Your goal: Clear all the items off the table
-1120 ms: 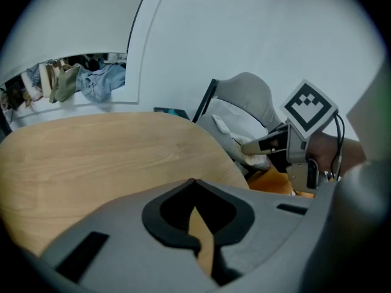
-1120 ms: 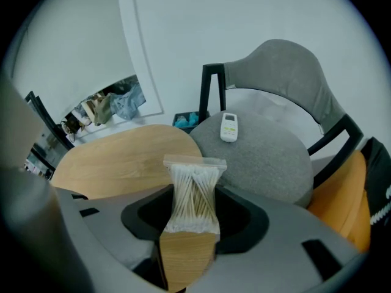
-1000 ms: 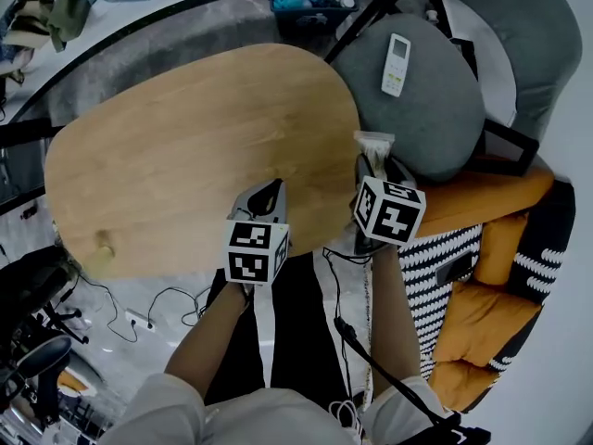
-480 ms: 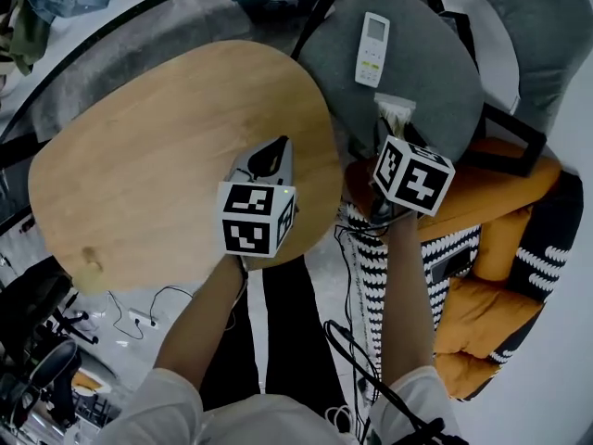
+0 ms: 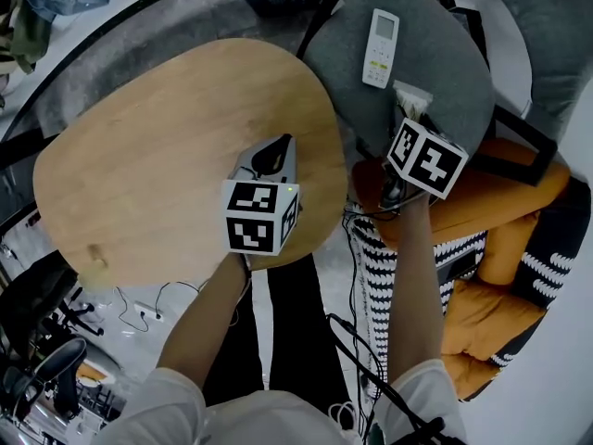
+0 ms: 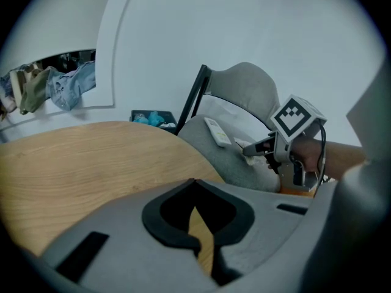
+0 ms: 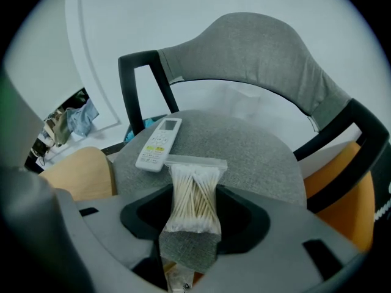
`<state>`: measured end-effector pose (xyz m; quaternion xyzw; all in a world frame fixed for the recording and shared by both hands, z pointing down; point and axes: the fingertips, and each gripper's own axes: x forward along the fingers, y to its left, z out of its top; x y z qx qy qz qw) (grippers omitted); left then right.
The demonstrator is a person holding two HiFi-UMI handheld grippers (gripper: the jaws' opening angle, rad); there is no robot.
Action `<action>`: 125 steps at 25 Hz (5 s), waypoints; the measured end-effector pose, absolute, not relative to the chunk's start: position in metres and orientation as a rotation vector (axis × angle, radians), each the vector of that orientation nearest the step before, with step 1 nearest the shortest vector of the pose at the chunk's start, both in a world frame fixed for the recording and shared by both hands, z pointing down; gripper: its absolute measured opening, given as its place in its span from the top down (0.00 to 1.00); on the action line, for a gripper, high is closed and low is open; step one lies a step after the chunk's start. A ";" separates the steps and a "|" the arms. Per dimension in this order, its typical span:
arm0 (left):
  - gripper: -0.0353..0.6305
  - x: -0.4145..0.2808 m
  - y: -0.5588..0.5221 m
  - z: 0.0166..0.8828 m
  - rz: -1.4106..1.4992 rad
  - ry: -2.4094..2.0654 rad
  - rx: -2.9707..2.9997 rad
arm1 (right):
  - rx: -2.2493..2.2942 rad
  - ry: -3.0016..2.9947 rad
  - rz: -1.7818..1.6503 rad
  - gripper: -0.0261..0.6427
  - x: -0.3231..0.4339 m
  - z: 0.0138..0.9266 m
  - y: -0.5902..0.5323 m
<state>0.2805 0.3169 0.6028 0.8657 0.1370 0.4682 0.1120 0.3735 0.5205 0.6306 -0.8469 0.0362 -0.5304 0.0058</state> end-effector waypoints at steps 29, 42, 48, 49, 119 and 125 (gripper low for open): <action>0.94 0.205 0.182 0.559 1.273 0.144 2.511 | -2.687 0.322 -1.656 0.57 0.310 0.580 0.391; 0.94 0.078 0.015 0.534 1.151 -0.258 2.409 | -2.701 0.751 -1.662 0.88 0.198 0.543 0.176; 0.94 0.038 -0.036 0.542 1.101 -0.372 2.332 | -2.736 0.811 -1.665 0.92 0.159 0.546 0.128; 0.94 0.034 -0.039 0.544 1.101 -0.378 2.325 | -2.732 0.824 -1.673 0.92 0.156 0.548 0.124; 0.94 -0.361 -0.231 0.580 0.607 -1.245 1.661 | -2.262 2.581 -1.719 0.44 -0.200 0.538 -0.243; 0.94 -0.361 -0.235 0.583 0.614 -1.239 1.664 | -2.268 2.605 -1.758 0.44 -0.201 0.549 -0.247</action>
